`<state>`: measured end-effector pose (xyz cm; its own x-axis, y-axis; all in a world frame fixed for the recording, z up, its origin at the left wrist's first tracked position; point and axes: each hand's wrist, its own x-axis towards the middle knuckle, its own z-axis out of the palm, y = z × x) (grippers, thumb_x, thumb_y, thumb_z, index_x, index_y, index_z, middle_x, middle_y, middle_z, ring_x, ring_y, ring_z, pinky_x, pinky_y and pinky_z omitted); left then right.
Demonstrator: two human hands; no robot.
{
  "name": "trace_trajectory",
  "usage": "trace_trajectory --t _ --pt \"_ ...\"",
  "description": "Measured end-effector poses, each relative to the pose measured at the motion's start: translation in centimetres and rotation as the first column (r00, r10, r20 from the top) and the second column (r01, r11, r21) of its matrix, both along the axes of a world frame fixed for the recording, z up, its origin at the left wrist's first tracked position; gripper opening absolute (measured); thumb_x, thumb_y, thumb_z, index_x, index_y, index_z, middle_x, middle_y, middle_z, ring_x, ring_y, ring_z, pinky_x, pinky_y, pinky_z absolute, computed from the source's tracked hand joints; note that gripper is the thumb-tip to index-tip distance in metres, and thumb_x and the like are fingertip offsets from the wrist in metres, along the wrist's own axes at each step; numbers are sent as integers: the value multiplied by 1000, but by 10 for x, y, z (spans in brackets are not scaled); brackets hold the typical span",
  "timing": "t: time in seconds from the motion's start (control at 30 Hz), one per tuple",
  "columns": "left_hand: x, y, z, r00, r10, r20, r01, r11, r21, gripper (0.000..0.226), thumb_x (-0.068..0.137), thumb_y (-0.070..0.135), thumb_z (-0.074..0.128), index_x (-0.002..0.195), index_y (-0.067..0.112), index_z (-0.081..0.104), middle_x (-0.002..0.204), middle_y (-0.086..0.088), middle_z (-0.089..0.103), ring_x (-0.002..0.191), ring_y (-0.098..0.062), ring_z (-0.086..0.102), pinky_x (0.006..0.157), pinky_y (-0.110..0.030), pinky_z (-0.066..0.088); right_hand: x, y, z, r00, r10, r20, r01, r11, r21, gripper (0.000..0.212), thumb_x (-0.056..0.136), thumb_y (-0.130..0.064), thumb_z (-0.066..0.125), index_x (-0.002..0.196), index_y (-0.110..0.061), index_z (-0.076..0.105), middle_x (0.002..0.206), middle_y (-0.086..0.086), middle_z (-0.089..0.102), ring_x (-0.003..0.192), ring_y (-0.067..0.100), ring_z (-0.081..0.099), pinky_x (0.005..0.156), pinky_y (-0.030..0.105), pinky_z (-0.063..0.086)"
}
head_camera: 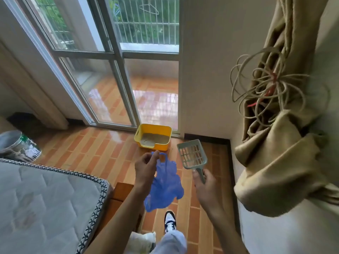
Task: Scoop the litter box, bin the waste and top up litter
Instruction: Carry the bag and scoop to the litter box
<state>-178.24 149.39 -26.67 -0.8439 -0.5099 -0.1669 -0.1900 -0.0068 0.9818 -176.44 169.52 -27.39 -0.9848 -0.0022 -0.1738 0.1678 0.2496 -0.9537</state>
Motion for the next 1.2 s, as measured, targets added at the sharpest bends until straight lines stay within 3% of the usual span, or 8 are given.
trace_trajectory --t 0.13,0.33,0.57,0.7,0.83,0.93,1.03,1.2 --pt "-57 -32 -10 1000 28 -9 -28 1000 -12 36 101 27 68 69 14 59 52 10 47 56 -14 43 58 -35 37 -68 -26 -6 1000 31 -2 -31 1000 -5 13 101 -40 55 106 -32 65 84 -19 70 73 3 64 68 37 52" --pt "-139 -97 -34 999 52 12 -52 999 -17 41 98 30 72 80 -5 62 57 1 49 55 -15 43 60 -41 37 -164 -76 -12 994 99 36 -101 992 71 19 102 -44 52 111 -31 62 83 -14 65 77 9 61 65 30 49" --pt "-217 -160 -49 993 85 76 -90 994 68 40 100 27 70 81 -7 61 64 -6 49 55 -15 43 59 -38 36 -249 -137 -17 988 122 90 -135 979 153 20 103 -45 49 113 -32 61 92 -10 69 83 10 66 73 38 56" --pt "-249 -190 -62 987 127 100 -137 985 100 39 100 28 70 77 -2 60 62 -4 51 56 -16 44 61 -39 37 -286 -167 -22 986 142 89 -157 969 192 18 103 -41 50 110 -29 62 92 -4 70 82 10 66 70 32 54" --pt "-269 -211 -70 983 161 86 -172 975 143 55 86 48 72 84 -5 59 71 -20 54 65 -23 51 65 -43 41 -318 -198 -23 980 182 76 -195 956 220 16 101 -42 55 103 -28 62 91 -7 69 81 6 65 67 27 50" --pt "-287 -224 -77 971 202 132 -224 958 180 39 94 34 69 77 0 59 70 -13 58 68 -27 54 70 -44 44 -342 -221 -30 969 238 72 -248 945 214 14 97 -41 63 95 -27 63 80 -6 68 69 5 60 66 34 49" --pt "-305 -234 -86 957 236 169 -269 941 208 29 104 17 62 80 1 63 71 -6 62 69 -23 57 74 -41 46 -368 -244 -40 956 280 81 -291 940 179 10 96 -36 66 98 -25 65 82 -8 71 72 3 63 69 34 50" --pt "-334 -248 -103 954 258 156 -290 927 239 42 105 26 63 90 -12 54 80 -16 56 71 -27 47 68 -42 40 -414 -283 -62 920 376 112 -390 907 158 14 99 -35 63 110 -26 64 97 -11 72 88 4 67 78 32 51"
